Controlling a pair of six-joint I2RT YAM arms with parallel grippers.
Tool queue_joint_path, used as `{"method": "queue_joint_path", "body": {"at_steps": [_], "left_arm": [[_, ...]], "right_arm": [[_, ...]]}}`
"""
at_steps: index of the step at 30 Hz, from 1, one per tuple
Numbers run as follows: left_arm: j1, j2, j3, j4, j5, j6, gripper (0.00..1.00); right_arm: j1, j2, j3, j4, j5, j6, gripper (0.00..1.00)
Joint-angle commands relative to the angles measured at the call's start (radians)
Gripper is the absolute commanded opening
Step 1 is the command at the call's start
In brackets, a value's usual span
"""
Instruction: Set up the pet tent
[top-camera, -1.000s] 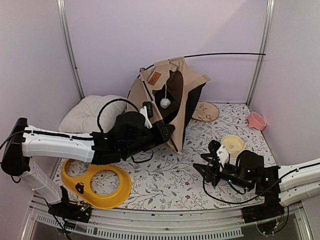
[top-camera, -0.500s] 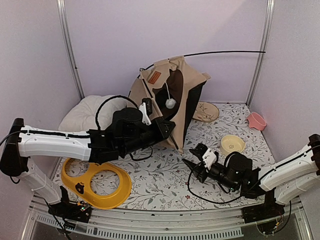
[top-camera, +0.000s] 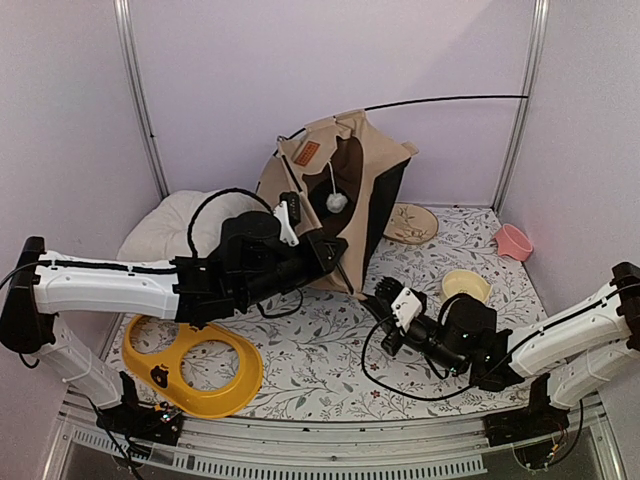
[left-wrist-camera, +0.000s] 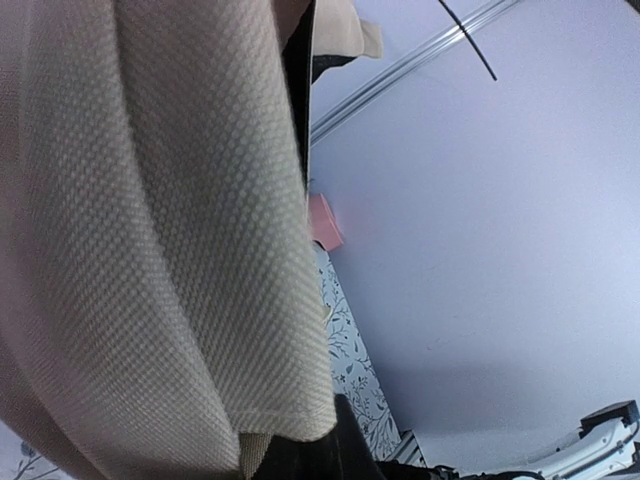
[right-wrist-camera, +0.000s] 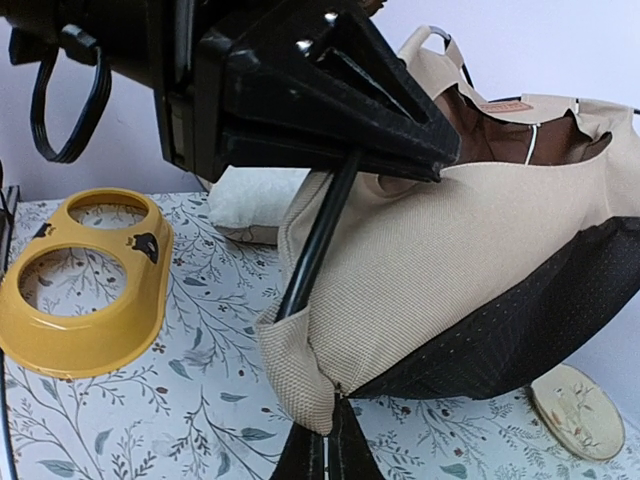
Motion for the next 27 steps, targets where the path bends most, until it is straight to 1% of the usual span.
{"method": "queue_joint_path", "body": {"at_steps": [1,7,11,18,21,27], "left_arm": [[0.004,-0.016,0.014,0.01,0.013,0.027,0.0],[0.004,0.004,0.003,0.039,-0.011,0.023,0.0],[0.003,0.023,0.006,0.045,-0.026,0.027,0.0],[-0.013,0.033,-0.012,0.067,-0.116,0.028,0.0],[-0.018,0.048,0.002,0.077,-0.132,0.045,0.0],[-0.044,0.074,0.009,0.054,-0.154,0.081,0.0]], "right_arm": [[0.017,-0.017,0.047,-0.022,-0.003,0.002,0.0],[0.079,-0.006,0.09,-0.069,0.022,-0.031,0.0],[0.091,-0.018,0.115,-0.113,0.026,-0.002,0.0],[0.097,-0.026,0.18,-0.25,-0.027,0.046,0.0],[0.104,-0.026,0.2,-0.277,-0.053,0.058,0.0],[0.093,-0.061,0.236,-0.329,0.012,0.091,0.0]]}}
